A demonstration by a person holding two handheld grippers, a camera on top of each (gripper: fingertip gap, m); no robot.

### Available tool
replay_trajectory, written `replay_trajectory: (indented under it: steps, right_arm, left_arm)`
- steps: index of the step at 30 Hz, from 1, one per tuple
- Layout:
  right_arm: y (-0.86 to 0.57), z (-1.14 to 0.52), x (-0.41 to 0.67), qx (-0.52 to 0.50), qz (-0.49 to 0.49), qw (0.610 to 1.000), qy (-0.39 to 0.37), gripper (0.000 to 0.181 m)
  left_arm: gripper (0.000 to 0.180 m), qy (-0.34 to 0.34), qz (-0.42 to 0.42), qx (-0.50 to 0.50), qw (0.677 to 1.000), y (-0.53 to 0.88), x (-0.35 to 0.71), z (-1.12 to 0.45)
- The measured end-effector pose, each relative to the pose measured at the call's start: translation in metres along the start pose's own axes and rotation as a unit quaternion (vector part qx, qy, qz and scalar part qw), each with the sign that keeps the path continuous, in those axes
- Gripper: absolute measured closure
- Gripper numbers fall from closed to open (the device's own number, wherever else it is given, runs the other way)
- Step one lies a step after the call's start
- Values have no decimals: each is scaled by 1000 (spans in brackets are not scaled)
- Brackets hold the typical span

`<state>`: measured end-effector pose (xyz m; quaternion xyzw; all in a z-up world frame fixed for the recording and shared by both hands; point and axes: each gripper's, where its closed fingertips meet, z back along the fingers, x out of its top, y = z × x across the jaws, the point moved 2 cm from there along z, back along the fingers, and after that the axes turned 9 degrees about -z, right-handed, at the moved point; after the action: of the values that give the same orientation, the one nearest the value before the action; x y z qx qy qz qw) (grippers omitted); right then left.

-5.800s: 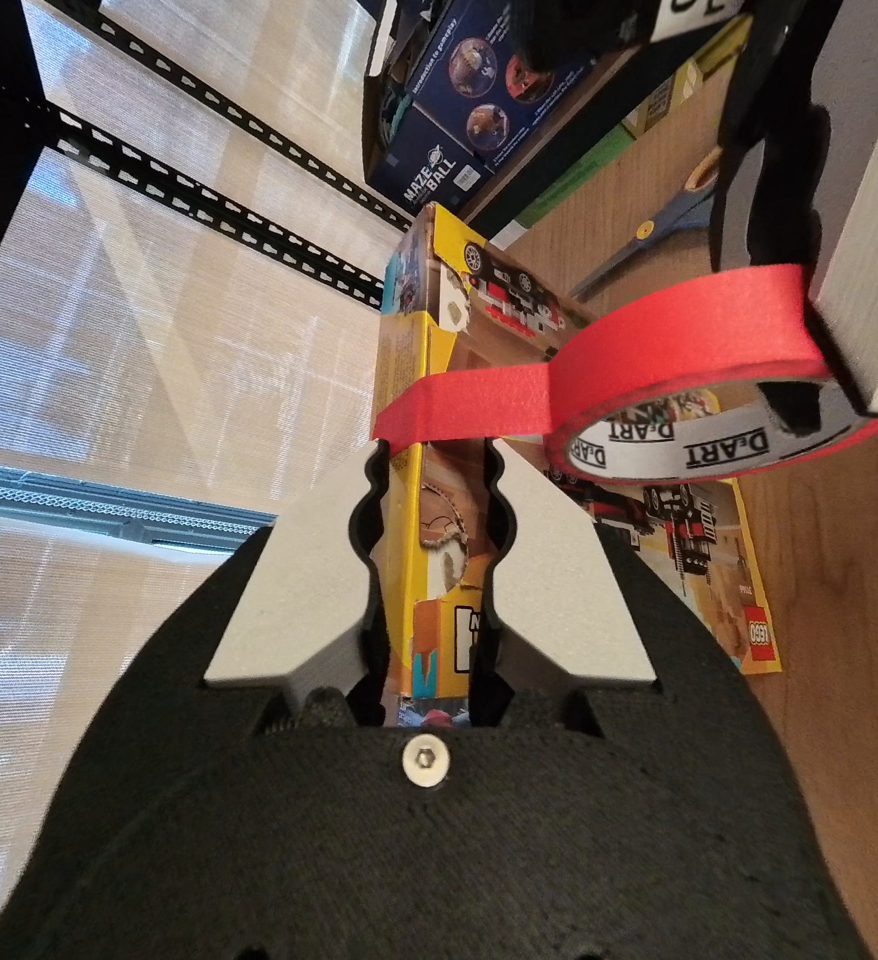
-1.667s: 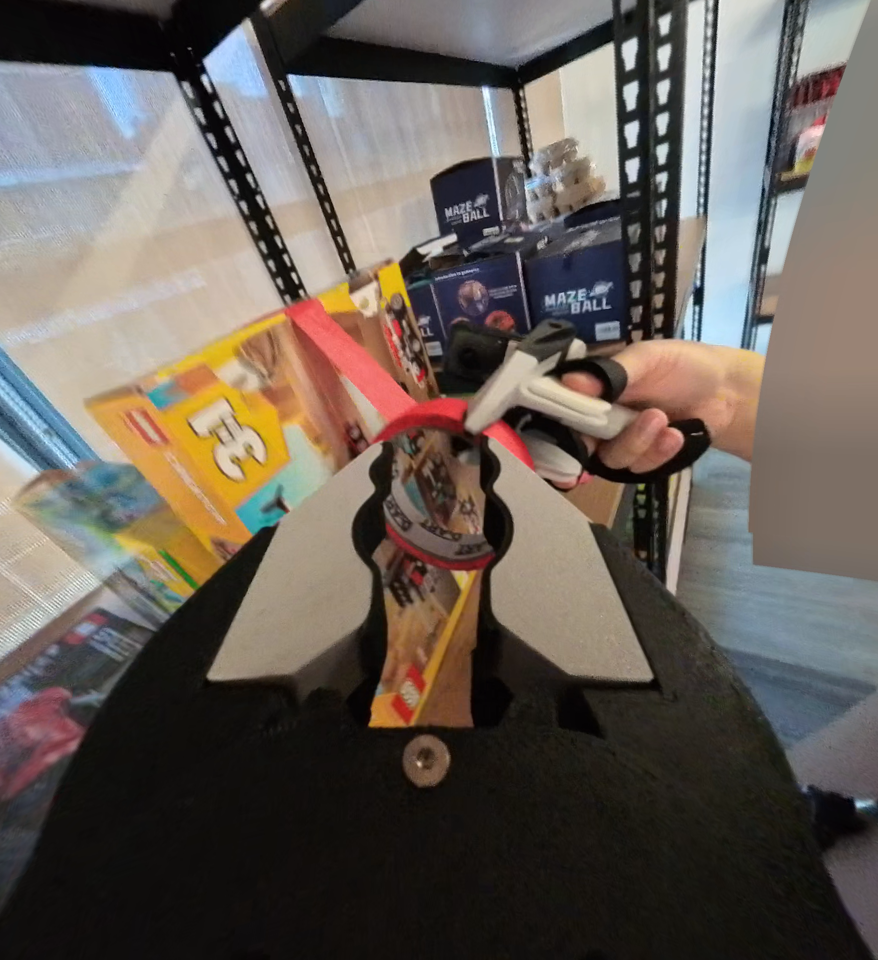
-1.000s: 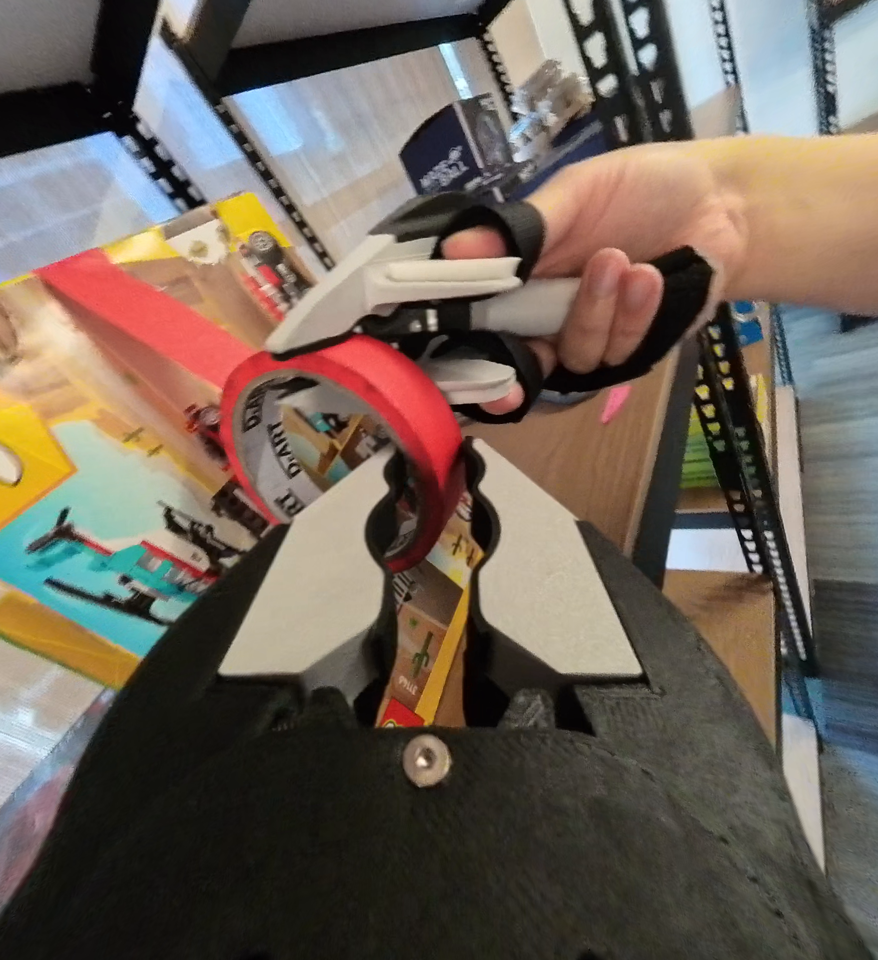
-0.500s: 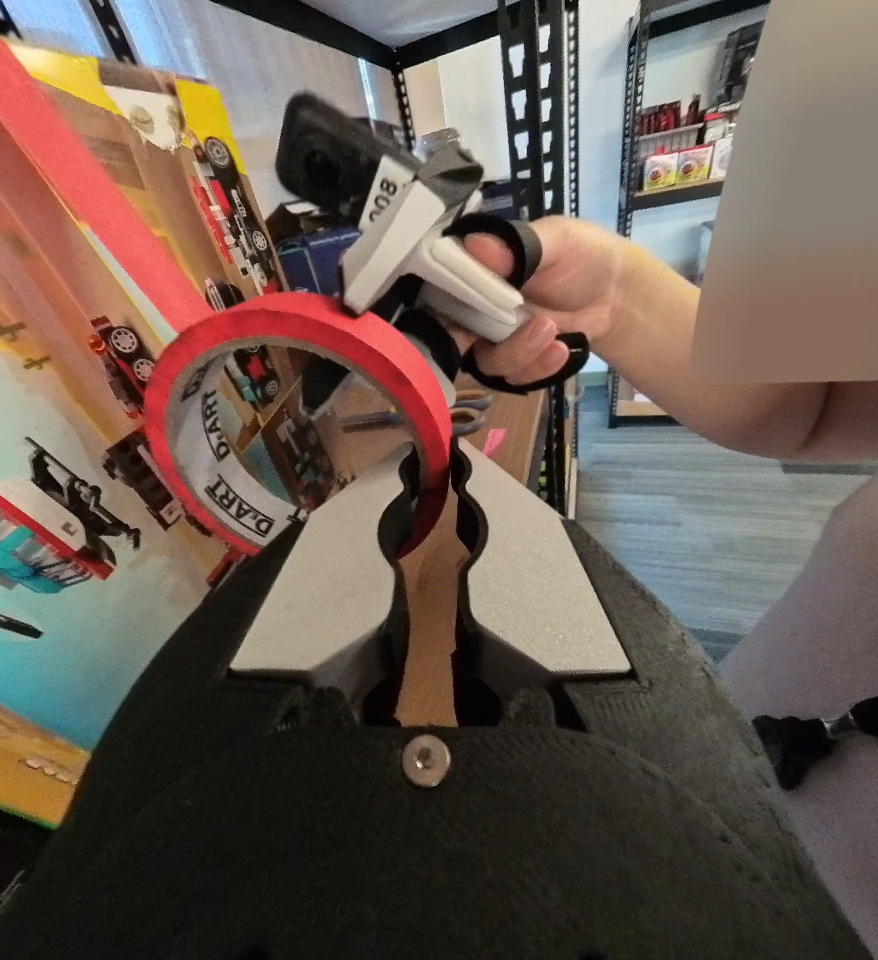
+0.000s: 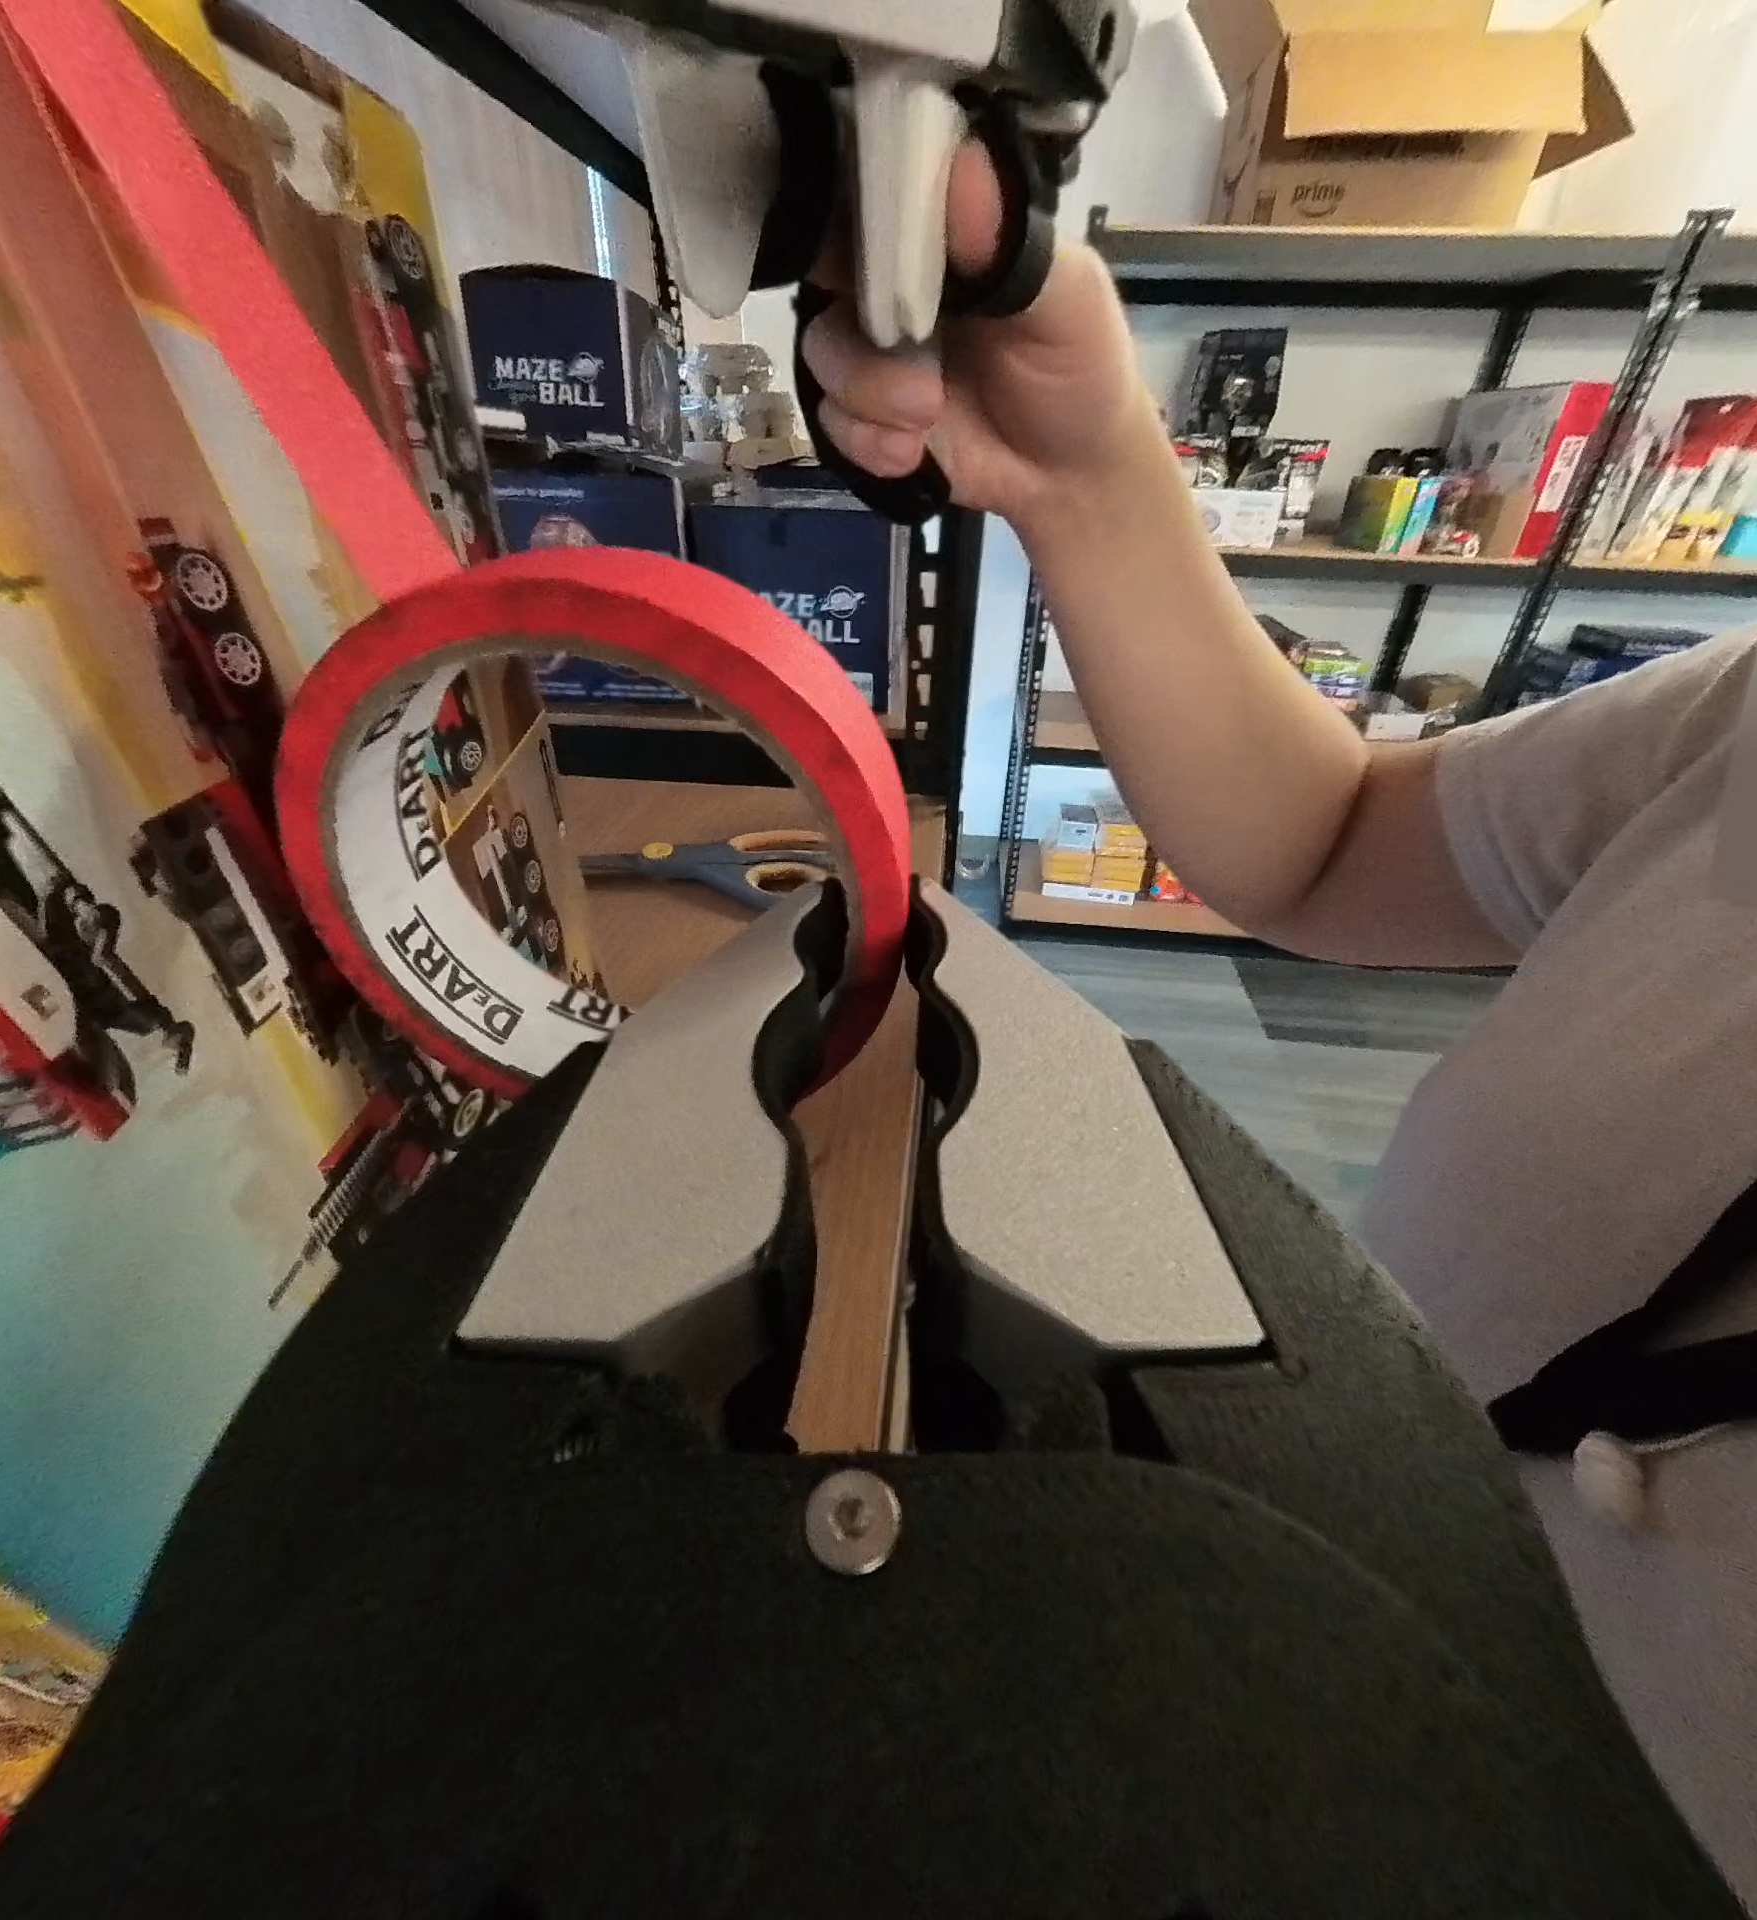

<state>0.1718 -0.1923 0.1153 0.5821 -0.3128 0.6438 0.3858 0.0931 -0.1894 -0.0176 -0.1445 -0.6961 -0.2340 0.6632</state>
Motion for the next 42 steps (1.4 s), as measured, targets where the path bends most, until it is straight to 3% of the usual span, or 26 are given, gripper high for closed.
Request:
replay_trajectory:
  steps: [7,9,11,13,16,20,28,38,42]
  right_arm:
    - [-11,10,-18,-10,101,995,7,130]
    - [-9,0,-11,8,79,997,-1,124]
    - [-13,-13,2,21,-7,1000,3,140]
    - [-11,-25,11,43,-65,997,21,173]
    - [-8,-33,12,36,-46,998,40,180]
    - [-18,-23,-1,-36,16,998,54,170]
    - [-29,-2,-17,-46,-23,999,16,159]
    - [-28,3,-40,-48,-31,998,21,154]
    - [-43,48,-84,-148,-39,986,64,154]
  left_arm:
    - [170,-7,14,-7,1000,-1,-2,-2]
    - [170,-5,18,-8,1000,-1,-2,-2]
    - [169,-7,26,-12,1000,0,-2,-2]
    - [169,-11,29,-15,999,0,-2,-2]
    - [168,-21,37,-20,999,-1,-2,-1]
    - [167,-36,54,-28,997,-1,-2,0]
    - [146,-25,52,-3,998,2,-14,-2]
    - [140,-51,58,58,995,0,-17,29]
    - [139,-9,22,118,993,-3,-32,56]
